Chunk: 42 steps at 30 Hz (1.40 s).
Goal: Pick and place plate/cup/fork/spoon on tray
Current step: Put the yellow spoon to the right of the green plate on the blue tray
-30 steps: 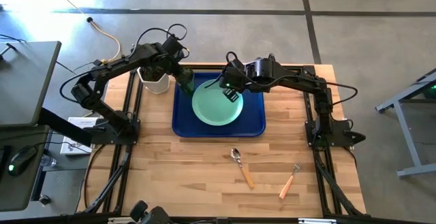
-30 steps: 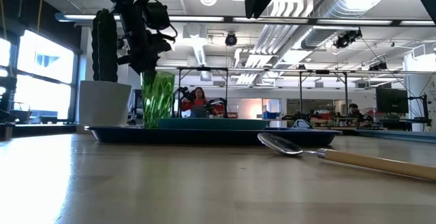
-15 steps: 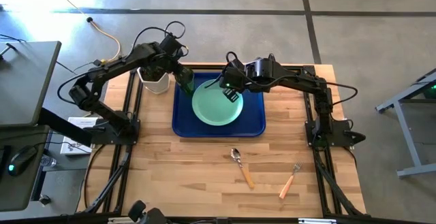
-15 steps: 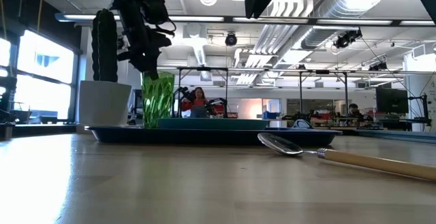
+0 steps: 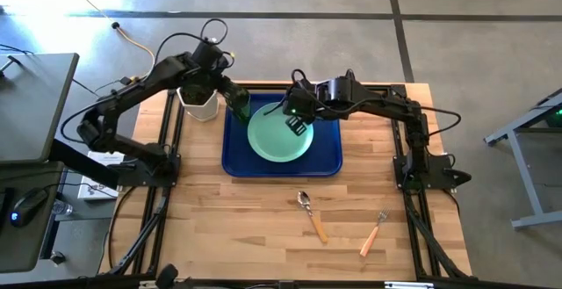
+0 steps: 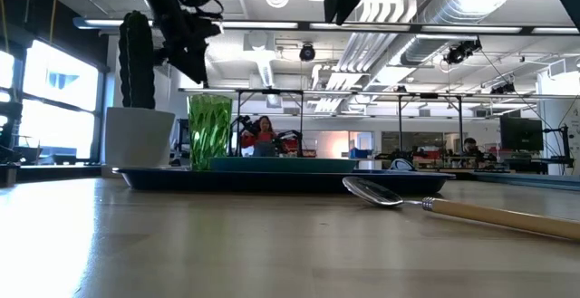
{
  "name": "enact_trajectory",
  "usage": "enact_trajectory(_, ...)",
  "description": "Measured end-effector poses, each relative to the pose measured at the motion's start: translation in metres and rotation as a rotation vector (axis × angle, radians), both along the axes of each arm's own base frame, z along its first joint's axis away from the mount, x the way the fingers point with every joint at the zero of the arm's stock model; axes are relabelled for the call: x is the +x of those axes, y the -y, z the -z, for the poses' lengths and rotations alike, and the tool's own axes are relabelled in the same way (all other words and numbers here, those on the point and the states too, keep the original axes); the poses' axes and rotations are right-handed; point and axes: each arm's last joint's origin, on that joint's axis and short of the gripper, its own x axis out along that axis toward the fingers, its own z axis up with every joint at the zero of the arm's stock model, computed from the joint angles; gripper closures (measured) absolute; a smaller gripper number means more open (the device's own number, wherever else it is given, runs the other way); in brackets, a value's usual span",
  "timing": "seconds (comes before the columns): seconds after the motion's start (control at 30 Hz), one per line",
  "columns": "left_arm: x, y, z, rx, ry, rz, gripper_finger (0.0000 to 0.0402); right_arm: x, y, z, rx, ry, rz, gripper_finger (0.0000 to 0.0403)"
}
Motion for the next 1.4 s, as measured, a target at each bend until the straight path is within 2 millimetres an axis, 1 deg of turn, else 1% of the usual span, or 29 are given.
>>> enact_trajectory(0.1, -0.006, 0.008, -0.011, 0.004, 0.057, 0.029, 0.0321, 0.001, -0.007, 0.001, 0.067, 0.020, -0.004, 0.0281)
enact_trajectory(0.2, -0.011, 0.016, -0.022, 0.014, 0.122, 0.086, 0.0321, 0.002, -0.018, 0.001, 0.128, 0.036, -0.018, 0.0281)
enact_trajectory(0.43, -0.016, 0.038, -0.044, 0.104, 0.212, 0.202, 0.0323, 0.003, -0.054, 0.002, 0.204, 0.072, -0.031, 0.0281)
enact_trajectory(0.57, -0.014, 0.050, -0.053, 0.153, 0.255, 0.260, 0.0323, 0.004, -0.075, 0.011, 0.240, 0.071, -0.001, 0.0281)
enact_trajectory(0.77, -0.008, 0.065, -0.057, 0.161, 0.276, 0.327, 0.0323, 0.004, -0.110, 0.033, 0.314, 0.047, 0.063, 0.0281)
enact_trajectory(0.97, -0.002, 0.075, -0.057, 0.164, 0.273, 0.394, 0.0323, 0.000, -0.141, 0.048, 0.380, 0.050, 0.120, 0.0281)
enact_trajectory(1.23, 0.008, 0.092, -0.057, 0.127, 0.301, 0.509, 0.0325, -0.004, -0.177, 0.070, 0.440, 0.076, 0.176, 0.0281)
enact_trajectory(1.4, 0.013, 0.104, -0.057, 0.118, 0.307, 0.568, 0.0325, -0.006, -0.194, 0.082, 0.459, 0.097, 0.201, 0.0281)
